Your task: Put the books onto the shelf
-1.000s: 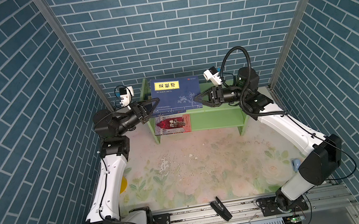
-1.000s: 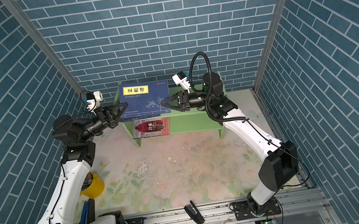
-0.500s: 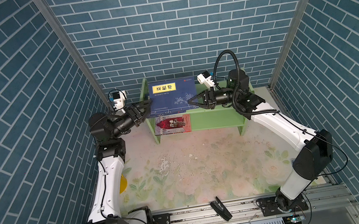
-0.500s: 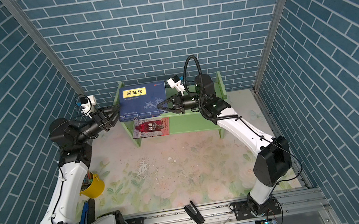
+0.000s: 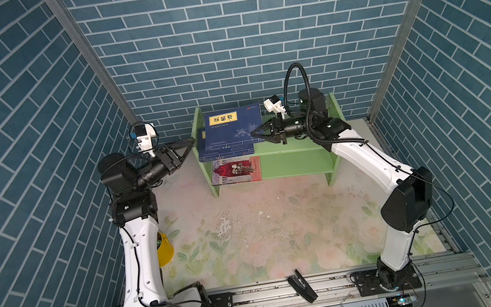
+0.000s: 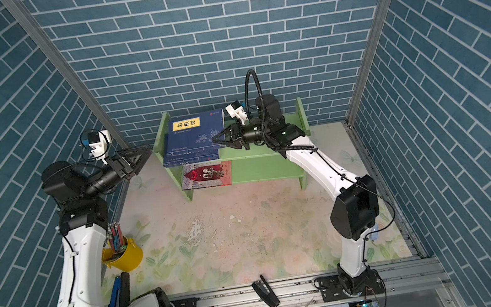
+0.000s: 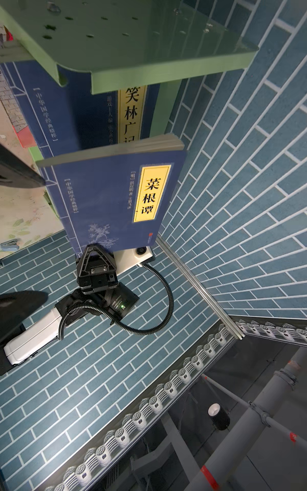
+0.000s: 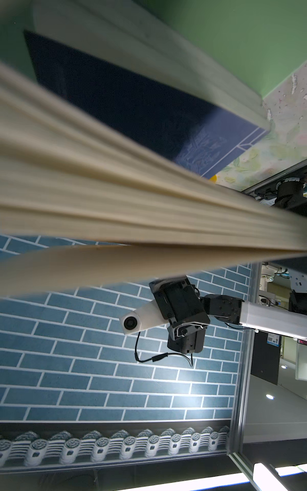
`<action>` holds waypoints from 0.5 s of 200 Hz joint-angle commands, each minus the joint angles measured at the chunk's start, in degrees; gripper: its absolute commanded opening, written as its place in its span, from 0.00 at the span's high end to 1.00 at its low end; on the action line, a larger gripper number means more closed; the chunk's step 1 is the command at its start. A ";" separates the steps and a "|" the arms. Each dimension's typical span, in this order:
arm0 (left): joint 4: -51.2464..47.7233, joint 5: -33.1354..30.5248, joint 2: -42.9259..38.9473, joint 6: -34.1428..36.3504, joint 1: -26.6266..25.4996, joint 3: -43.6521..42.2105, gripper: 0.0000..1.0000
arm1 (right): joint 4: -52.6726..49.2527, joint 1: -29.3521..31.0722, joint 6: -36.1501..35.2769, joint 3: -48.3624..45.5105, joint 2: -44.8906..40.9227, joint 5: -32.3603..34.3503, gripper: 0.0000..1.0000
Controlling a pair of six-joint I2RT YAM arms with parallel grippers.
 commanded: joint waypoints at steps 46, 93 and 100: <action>4.92 0.07 0.18 -1.58 -0.18 0.30 0.36 | -4.44 1.95 -2.20 8.34 5.43 1.66 1.00; 5.44 -0.13 0.53 -1.55 -0.89 -0.25 0.35 | -8.87 2.98 -2.29 13.75 9.42 3.35 1.00; 5.43 -0.21 0.57 -1.62 -1.02 -0.27 0.35 | -9.44 2.99 -2.34 14.40 9.79 3.48 1.00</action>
